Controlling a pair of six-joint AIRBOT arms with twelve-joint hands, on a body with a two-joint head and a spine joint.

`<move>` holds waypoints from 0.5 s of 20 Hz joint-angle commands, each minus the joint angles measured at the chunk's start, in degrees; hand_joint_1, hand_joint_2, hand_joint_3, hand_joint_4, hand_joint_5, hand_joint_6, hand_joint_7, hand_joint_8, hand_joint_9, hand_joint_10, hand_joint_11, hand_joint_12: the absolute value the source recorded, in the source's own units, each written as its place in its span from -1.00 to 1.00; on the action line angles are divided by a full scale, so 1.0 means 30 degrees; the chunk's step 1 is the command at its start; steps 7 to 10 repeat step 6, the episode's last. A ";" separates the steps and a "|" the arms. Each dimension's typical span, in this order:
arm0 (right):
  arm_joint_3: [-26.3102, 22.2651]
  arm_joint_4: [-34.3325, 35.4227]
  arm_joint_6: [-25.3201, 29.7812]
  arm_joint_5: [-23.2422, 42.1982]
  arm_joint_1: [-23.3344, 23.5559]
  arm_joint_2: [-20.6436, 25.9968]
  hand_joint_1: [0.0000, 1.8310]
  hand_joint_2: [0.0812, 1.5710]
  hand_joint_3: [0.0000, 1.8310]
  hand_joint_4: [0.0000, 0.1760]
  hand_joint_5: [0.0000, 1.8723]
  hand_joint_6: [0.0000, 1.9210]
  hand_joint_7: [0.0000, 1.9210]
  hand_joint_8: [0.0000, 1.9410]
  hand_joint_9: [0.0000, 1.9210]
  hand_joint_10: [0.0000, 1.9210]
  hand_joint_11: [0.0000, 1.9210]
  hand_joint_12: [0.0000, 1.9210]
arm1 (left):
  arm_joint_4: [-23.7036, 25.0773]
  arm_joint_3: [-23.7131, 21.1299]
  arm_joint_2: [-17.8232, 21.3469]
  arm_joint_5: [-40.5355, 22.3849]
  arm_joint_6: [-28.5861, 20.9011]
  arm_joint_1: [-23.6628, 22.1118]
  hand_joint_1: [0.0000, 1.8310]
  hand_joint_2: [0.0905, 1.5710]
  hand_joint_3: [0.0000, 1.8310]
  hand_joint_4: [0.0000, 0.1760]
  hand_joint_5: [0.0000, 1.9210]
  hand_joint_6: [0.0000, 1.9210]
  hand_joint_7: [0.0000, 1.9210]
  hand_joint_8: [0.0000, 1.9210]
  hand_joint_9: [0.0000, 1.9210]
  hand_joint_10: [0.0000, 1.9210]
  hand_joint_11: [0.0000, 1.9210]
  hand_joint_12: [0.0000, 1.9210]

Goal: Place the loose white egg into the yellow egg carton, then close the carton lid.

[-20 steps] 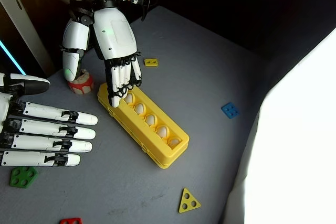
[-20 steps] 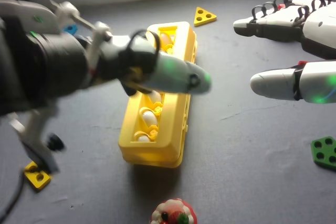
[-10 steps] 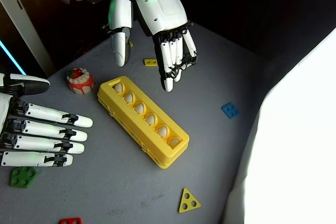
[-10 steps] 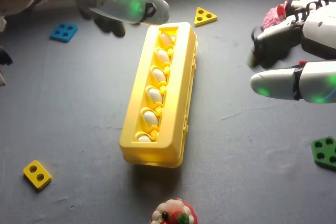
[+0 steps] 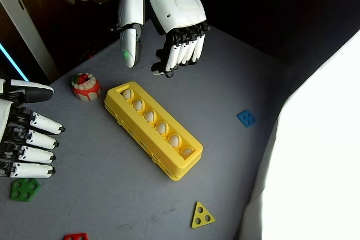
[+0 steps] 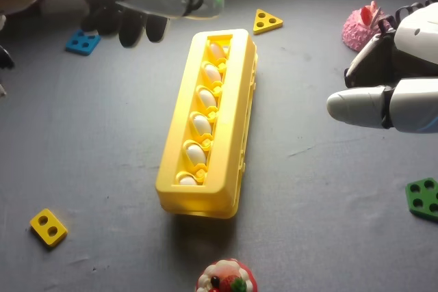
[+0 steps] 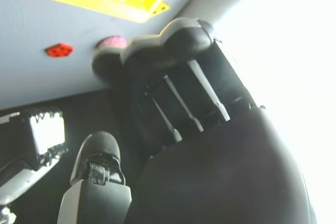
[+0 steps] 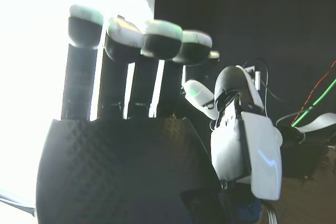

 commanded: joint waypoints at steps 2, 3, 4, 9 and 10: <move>-0.0042 -0.0060 -0.0041 0.2282 0.0182 0.0076 -0.93 0.60 -1.00 -1.00 0.08 0.83 0.27 0.69 0.23 1.00 0.12 1.00 | 0.1026 0.0238 0.0029 0.1449 -0.0044 0.0021 -1.00 0.55 -1.00 -1.00 0.03 0.22 0.20 0.48 0.11 0.85 -0.03 1.00; -0.0042 -0.0060 -0.0171 0.2301 0.0182 0.0076 -0.93 0.60 -1.00 -1.00 0.07 0.84 0.25 0.72 0.21 1.00 0.10 1.00 | 0.1033 0.0336 0.0027 0.1471 -0.0043 0.0124 -1.00 0.56 -1.00 -1.00 0.05 0.21 0.22 0.47 0.14 0.81 -0.02 1.00; -0.0044 -0.0060 -0.0311 0.2296 0.0184 0.0078 -0.94 0.60 -1.00 -1.00 0.06 0.85 0.23 0.73 0.21 1.00 0.08 1.00 | 0.1033 0.0407 0.0024 0.1515 -0.0041 0.0223 -1.00 0.56 -1.00 -1.00 0.05 0.23 0.23 0.45 0.15 0.82 0.00 1.00; -0.0048 -0.0062 -0.0542 0.2292 0.0217 0.0081 -0.93 0.60 -1.00 -1.00 0.06 0.88 0.23 0.73 0.21 1.00 0.08 1.00 | 0.1033 0.0483 0.0020 0.1512 -0.0037 0.0389 -1.00 0.57 -1.00 -1.00 0.02 0.32 0.21 0.50 0.13 0.86 -0.01 1.00; -0.0048 -0.0062 -0.0542 0.2292 0.0217 0.0081 -0.93 0.60 -1.00 -1.00 0.06 0.88 0.23 0.73 0.21 1.00 0.08 1.00 | 0.1033 0.0483 0.0020 0.1512 -0.0037 0.0389 -1.00 0.57 -1.00 -1.00 0.02 0.32 0.21 0.50 0.13 0.86 -0.01 1.00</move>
